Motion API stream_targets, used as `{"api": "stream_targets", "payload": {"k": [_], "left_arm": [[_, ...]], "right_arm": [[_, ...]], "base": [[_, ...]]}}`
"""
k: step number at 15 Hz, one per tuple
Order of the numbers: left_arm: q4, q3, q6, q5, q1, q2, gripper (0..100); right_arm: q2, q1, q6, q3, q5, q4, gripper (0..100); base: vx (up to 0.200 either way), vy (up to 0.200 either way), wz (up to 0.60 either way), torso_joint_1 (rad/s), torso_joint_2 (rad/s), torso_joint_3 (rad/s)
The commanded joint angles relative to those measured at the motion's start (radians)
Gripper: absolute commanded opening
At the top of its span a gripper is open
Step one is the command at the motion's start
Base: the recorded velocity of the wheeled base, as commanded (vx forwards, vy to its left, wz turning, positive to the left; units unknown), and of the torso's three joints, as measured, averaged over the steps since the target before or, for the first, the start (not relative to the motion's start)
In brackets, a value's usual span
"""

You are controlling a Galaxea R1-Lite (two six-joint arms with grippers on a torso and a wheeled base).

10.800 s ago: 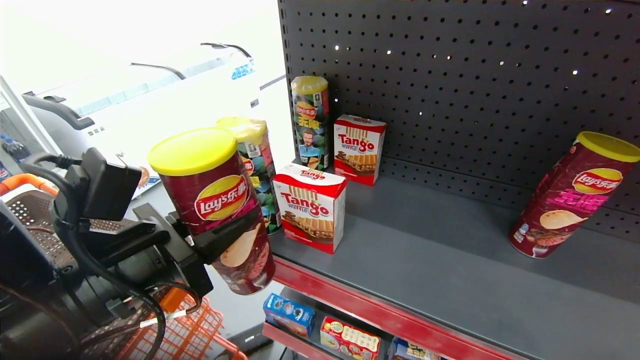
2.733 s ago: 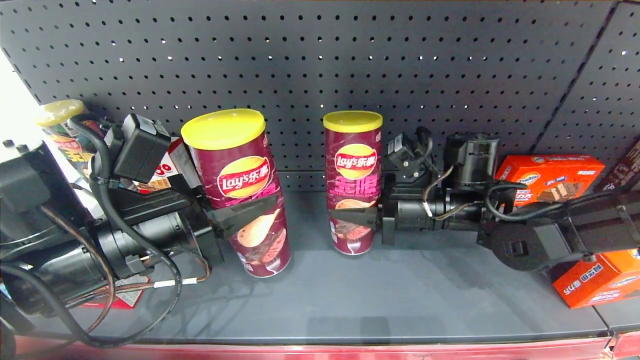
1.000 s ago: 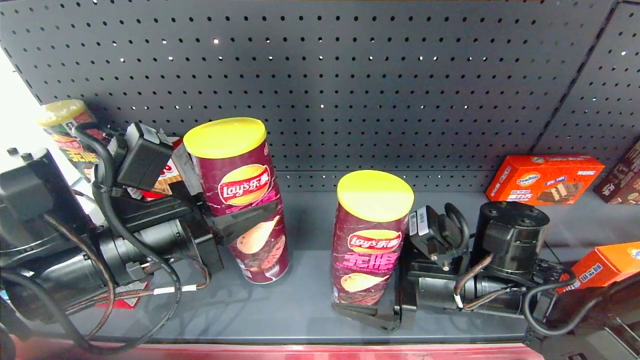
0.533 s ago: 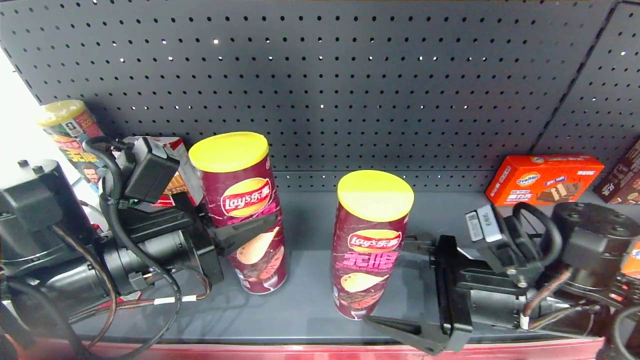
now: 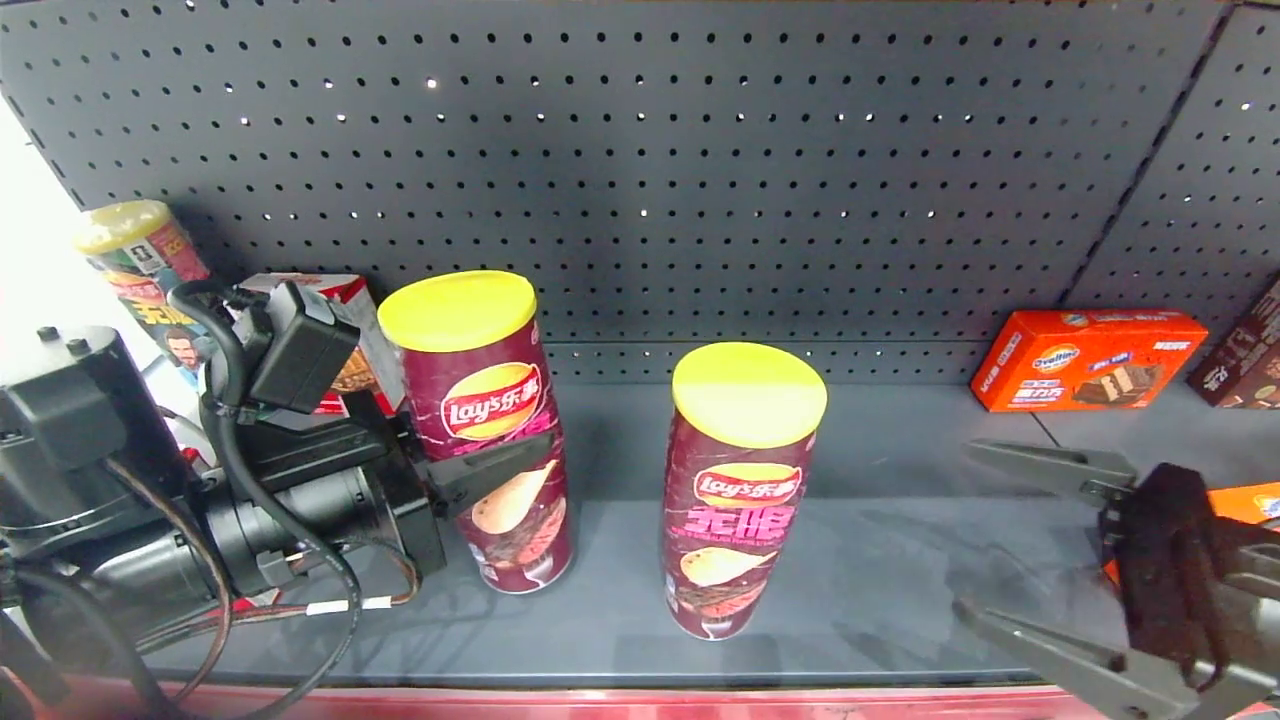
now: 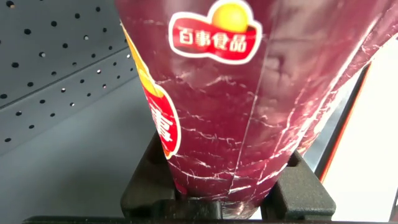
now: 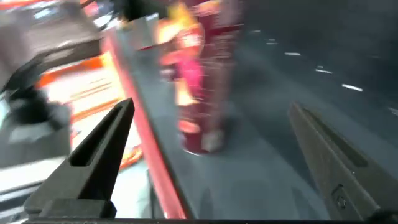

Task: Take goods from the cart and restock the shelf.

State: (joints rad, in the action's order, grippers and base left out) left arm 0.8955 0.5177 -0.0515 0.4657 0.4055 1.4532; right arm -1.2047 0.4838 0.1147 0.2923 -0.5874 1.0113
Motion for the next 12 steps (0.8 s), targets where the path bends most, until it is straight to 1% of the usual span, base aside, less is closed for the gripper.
{"api": "stream_targets", "payload": {"k": [1, 2, 4, 6, 8, 10, 12], "left_arm": [[0.0, 0.008, -0.001, 0.001, -0.001, -0.001, 0], [0.002, 0.01, -0.001, 0.001, -0.001, -0.001, 0], [0.002, 0.008, -0.001, 0.001, 0.001, -0.002, 0], [0.002, 0.005, -0.001, 0.002, -0.001, -0.022, 0], [0.0, -0.004, -0.002, 0.002, 0.001, -0.03, 0], [0.0, -0.001, -0.018, 0.002, 0.003, -0.03, 0], [0.0, -0.004, -0.025, 0.002, 0.004, -0.028, 0]], "right_arm": [[0.274, -0.131, -0.046, -0.052, 0.133, -0.1, 100], [0.369, -0.151, -0.046, -0.075, 0.235, -0.195, 100], [0.547, -0.152, -0.049, -0.121, 0.422, -0.375, 100], [0.725, -0.152, -0.075, -0.165, 0.557, -0.507, 100], [0.867, -0.154, -0.087, -0.176, 0.607, -0.64, 100], [0.995, -0.154, -0.089, -0.18, 0.65, -0.786, 100], [1.113, -0.159, -0.087, -0.202, 0.696, -0.892, 100]], "base": [[0.0, 0.0, 0.0, 0.0, 0.0, 0.0], [0.0, 0.0, 0.0, 0.0, 0.0, 0.0], [0.0, 0.0, 0.0, 0.0, 0.0, 0.0], [0.0, 0.0, 0.0, 0.0, 0.0, 0.0], [0.0, 0.0, 0.0, 0.0, 0.0, 0.0], [0.0, 0.0, 0.0, 0.0, 0.0, 0.0], [0.0, 0.0, 0.0, 0.0, 0.0, 0.0]]}}
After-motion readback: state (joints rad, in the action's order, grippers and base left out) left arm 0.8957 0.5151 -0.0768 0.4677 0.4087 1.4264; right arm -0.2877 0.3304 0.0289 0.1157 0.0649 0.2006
